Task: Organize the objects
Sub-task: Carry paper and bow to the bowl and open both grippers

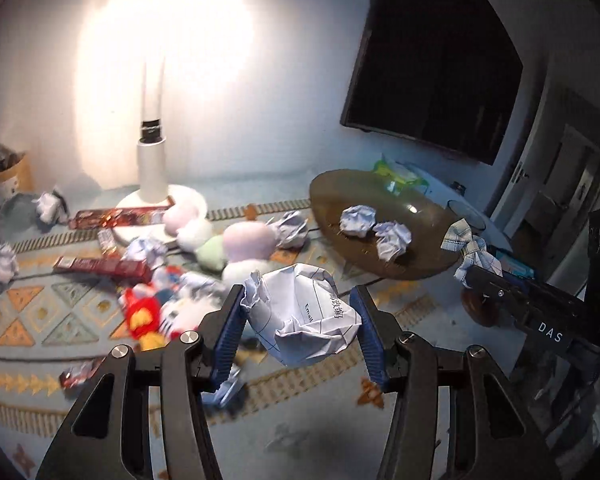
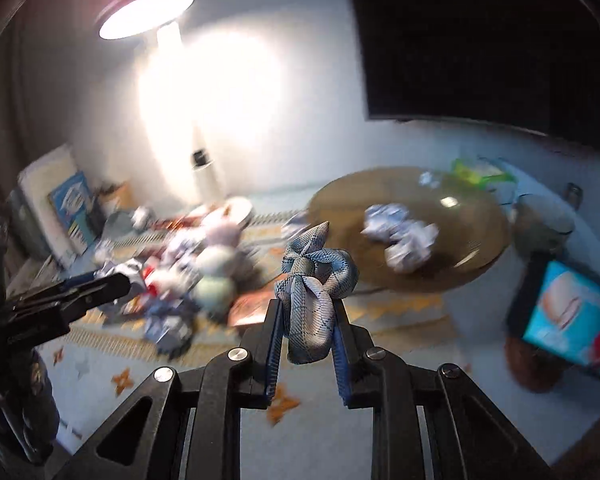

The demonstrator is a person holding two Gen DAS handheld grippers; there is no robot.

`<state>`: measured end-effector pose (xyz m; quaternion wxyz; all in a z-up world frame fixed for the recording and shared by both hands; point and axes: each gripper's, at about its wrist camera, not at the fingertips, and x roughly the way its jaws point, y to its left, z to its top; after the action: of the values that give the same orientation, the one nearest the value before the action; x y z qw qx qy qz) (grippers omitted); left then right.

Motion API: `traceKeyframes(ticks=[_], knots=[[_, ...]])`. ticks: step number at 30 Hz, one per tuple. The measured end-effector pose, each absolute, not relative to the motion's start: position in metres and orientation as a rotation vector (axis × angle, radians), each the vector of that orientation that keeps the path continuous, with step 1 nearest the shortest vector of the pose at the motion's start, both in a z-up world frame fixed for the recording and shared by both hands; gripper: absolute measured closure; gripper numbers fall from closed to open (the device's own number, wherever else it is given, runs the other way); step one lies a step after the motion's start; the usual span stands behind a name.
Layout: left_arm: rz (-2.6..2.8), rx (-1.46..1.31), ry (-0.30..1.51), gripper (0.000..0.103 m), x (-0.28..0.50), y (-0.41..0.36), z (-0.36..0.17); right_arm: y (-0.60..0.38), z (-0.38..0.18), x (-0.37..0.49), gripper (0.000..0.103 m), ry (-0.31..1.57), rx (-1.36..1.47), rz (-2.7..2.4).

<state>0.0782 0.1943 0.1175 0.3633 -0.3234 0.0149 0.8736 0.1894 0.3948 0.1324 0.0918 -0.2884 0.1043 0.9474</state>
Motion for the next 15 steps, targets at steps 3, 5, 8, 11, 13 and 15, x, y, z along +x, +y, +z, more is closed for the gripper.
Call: traceKeyframes(ticks=[3,5,8,11,13,15], knots=[[2.237,-0.812,0.068,0.053,0.06,0.243,0.124,0.434,0.145,0.178,0.081,0.33,-0.805,2.756],[2.215,-0.836,0.049,0.053,0.045,0.274,0.12,0.457,0.149,0.167,0.081,0.347,-0.785,2.723],[2.179,-0.859,0.045,0.053,0.031,0.315,0.114,0.483,0.152,0.149,0.081,0.381,-0.786,2.679],[2.187,-0.83,0.08,0.053,0.024,0.347,0.115,0.499,0.155,0.134,0.081,0.371,-0.788,2.631],[2.224,-0.794,0.122,0.047,0.02,0.363,0.116,0.507,0.153,0.12,0.077,0.343,-0.798,2.621],[2.222,-0.8,0.125,0.028,0.015,0.372,0.113,0.517,0.145,0.105,0.061,0.341,-0.884,2.598]])
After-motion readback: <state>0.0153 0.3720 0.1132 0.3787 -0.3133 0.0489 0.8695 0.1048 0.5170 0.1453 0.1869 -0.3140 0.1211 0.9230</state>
